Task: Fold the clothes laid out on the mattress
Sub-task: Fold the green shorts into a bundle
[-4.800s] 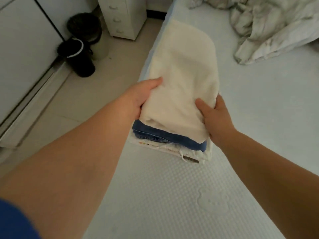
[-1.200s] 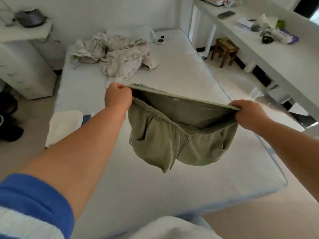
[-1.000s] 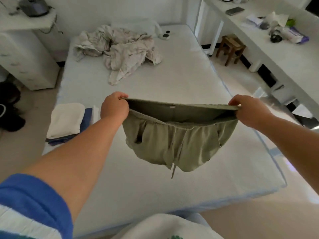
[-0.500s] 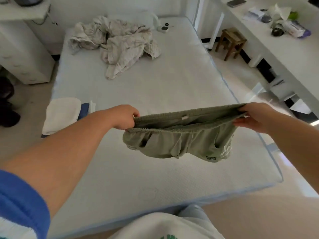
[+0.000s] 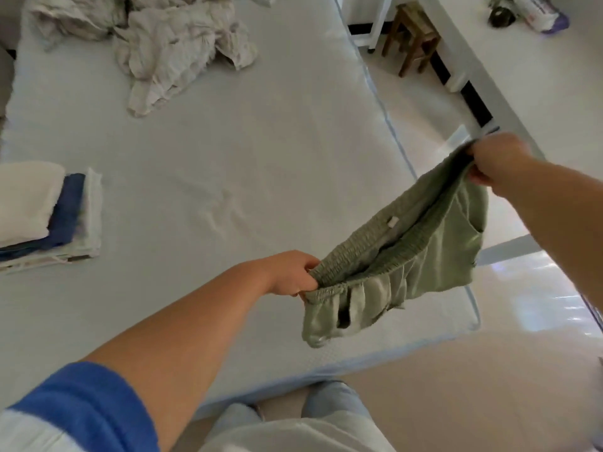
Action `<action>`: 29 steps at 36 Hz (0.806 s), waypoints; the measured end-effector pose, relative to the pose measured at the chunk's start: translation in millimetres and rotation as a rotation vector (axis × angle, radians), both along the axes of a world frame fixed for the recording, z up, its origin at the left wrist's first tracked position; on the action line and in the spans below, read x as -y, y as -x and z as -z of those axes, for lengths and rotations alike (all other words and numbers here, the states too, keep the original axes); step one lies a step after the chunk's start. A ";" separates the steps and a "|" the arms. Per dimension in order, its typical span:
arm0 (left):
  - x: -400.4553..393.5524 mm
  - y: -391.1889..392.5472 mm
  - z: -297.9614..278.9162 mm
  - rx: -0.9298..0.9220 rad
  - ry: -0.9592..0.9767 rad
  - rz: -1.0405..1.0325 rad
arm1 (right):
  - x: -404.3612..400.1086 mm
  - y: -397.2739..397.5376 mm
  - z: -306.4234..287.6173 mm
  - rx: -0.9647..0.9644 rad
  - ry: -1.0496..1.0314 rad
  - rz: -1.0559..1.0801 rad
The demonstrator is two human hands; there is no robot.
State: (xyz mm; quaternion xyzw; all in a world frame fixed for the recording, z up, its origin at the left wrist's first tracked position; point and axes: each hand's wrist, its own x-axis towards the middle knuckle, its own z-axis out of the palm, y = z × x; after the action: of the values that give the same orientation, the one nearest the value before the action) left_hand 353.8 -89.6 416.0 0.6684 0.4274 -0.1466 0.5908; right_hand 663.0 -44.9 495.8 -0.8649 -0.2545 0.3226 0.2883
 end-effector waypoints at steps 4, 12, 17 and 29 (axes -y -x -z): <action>-3.4 -8.7 54.3 -0.039 0.030 -0.271 | -61.0 4.3 28.2 0.135 0.044 -0.236; 5.8 43.4 192.1 -0.131 0.164 -0.764 | -154.1 132.9 168.9 0.427 0.118 -0.665; 21.0 110.7 273.3 -0.233 0.155 -0.985 | -176.7 246.6 283.3 0.433 0.149 -0.872; 57.2 249.9 352.5 -0.264 0.136 -1.178 | -197.3 488.2 396.0 0.342 0.106 -1.044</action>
State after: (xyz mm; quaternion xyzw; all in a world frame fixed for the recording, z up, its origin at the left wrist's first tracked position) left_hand 103.9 -146.9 63.5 0.2566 0.7848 0.0963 0.5559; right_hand 174.8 152.4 99.9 -0.6774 -0.6760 0.2901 0.0008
